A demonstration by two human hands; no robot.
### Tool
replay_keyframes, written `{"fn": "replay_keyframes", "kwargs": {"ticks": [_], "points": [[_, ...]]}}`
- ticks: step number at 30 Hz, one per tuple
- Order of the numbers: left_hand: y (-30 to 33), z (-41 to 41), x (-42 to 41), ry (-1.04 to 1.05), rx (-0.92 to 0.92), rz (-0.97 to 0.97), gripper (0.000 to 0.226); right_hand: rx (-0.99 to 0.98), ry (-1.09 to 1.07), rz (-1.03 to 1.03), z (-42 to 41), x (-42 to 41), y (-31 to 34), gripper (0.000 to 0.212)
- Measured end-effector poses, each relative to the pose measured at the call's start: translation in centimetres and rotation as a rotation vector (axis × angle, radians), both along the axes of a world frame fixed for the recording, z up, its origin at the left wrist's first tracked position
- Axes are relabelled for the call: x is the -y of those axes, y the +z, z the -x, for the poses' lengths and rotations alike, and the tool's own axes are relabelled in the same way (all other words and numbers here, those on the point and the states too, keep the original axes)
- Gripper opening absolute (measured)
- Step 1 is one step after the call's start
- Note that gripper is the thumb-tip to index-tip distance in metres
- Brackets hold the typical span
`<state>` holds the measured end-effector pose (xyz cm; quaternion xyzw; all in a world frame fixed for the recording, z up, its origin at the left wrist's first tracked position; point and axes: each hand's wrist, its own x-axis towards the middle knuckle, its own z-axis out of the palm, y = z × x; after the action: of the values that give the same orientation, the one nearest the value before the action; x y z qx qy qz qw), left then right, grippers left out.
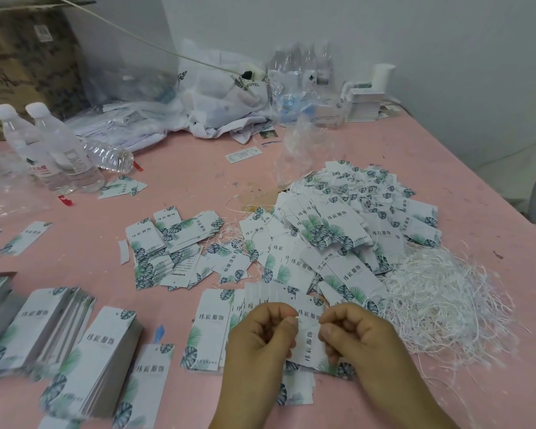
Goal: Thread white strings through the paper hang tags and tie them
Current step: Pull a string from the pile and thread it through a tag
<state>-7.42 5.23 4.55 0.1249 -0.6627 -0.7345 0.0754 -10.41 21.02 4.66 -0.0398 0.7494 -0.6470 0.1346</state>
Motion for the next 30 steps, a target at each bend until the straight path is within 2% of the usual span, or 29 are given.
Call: {"fn": "replay_keyframes", "kwargs": {"ticks": [3, 6, 11, 16, 27, 30], "points": [[0.1, -0.2, -0.1, -0.036, 0.006, 0.072, 0.026, 0.056, -0.041, 0.165, 0.1, 0.0, 0.0, 0.027], [0.3, -0.3, -0.2, -0.085, 0.009, 0.087, 0.03, 0.042, -0.049, 0.214, -0.2, 0.3, -0.2, 0.029], [0.2, -0.4, -0.4, -0.094, 0.006, 0.09, 0.03, -0.063, -0.043, 0.168, -0.7, 0.8, 0.1, 0.017], [0.5, -0.3, -0.6, -0.096, -0.011, 0.072, 0.009, -0.128, -0.053, 0.107, -1.0, 0.8, 0.3, 0.037], [0.3, -0.4, -0.5, -0.148, -0.024, 0.063, 0.012, -0.334, -0.062, -0.054, -1.5, 1.2, 0.6, 0.043], [0.2, -0.4, -0.3, -0.154, -0.019, 0.082, 0.007, -0.284, -0.087, -0.014, -1.4, 1.1, 0.5, 0.041]]}}
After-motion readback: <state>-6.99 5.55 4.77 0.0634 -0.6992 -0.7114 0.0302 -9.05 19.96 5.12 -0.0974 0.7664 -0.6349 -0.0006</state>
